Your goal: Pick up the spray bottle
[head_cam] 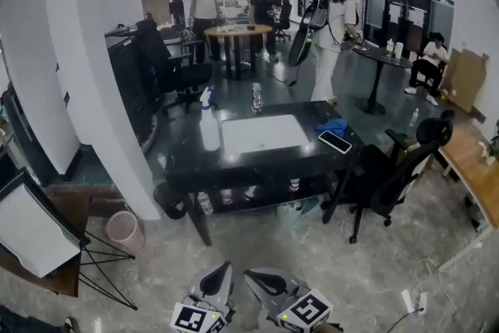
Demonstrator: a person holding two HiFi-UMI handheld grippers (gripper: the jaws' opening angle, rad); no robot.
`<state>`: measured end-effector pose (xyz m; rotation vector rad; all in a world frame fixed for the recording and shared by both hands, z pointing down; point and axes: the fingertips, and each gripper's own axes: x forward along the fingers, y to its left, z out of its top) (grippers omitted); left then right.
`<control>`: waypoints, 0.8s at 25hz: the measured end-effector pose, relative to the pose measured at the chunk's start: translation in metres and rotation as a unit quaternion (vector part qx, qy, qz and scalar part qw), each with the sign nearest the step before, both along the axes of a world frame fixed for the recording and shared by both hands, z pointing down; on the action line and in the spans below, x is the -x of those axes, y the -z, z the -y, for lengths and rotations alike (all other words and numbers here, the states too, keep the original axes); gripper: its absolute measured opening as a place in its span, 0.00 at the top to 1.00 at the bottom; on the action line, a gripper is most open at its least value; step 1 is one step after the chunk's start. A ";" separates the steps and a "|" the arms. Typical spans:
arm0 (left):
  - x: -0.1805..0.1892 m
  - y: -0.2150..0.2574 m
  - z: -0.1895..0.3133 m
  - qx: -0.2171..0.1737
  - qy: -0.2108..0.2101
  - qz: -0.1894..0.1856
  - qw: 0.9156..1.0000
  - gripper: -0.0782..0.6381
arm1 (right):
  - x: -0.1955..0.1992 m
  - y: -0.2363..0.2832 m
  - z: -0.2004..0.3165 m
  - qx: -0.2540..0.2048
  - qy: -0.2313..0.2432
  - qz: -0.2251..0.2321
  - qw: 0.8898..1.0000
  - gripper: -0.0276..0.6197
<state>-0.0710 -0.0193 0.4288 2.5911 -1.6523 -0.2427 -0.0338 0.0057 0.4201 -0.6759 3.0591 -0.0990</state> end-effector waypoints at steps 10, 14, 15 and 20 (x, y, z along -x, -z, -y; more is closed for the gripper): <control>0.027 -0.001 0.057 0.002 0.020 -0.007 1.000 0.89 | 0.019 -0.003 0.063 0.009 0.004 -0.005 1.000 0.96; 0.037 0.003 0.090 0.001 0.027 -0.004 1.000 0.89 | 0.026 -0.001 0.100 0.006 0.005 -0.011 1.000 0.96; 0.040 0.005 0.098 0.000 0.030 -0.004 1.000 0.89 | 0.029 0.001 0.108 0.006 0.008 -0.010 1.000 0.96; 0.052 0.010 0.144 0.005 0.039 -0.001 0.999 0.89 | 0.042 0.005 0.154 0.015 0.017 -0.014 1.000 0.96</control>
